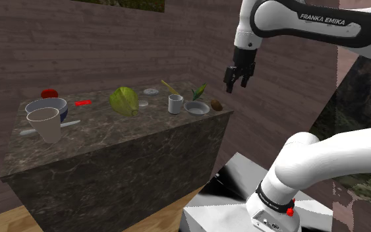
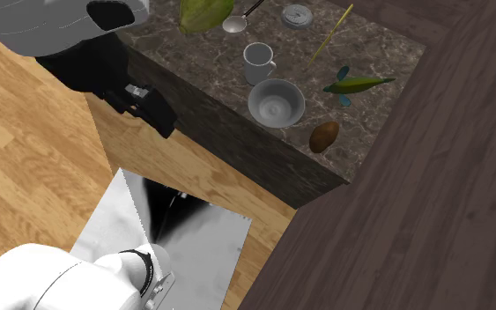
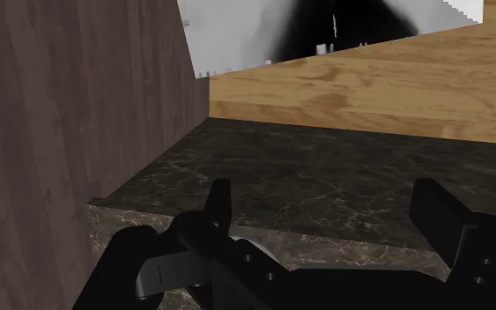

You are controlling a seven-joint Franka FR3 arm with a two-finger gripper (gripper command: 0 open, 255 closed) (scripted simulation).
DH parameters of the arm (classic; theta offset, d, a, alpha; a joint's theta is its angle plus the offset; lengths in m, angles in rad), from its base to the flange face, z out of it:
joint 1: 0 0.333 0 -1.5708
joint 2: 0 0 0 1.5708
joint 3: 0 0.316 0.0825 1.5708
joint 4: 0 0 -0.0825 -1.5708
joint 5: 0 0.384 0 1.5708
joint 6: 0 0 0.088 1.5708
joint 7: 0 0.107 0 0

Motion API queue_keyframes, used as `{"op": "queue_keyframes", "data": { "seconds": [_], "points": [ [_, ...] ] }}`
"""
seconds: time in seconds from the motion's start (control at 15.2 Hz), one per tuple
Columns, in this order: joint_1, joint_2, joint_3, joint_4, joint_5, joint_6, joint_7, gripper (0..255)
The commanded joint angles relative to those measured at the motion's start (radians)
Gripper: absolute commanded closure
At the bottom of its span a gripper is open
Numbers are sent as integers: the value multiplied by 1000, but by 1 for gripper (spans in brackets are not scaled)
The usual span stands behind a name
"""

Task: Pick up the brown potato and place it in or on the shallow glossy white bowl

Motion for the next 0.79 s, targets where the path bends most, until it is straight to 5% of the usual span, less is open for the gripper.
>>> {"op": "queue_keyframes", "data": {
  "seconds": [0.0, 0.73],
  "points": [
    [0, 0, 0, 0, 0, 0, 0, 0],
    [-55, 249, -147, -29, -88, 304, -92, 0]
  ]
}}
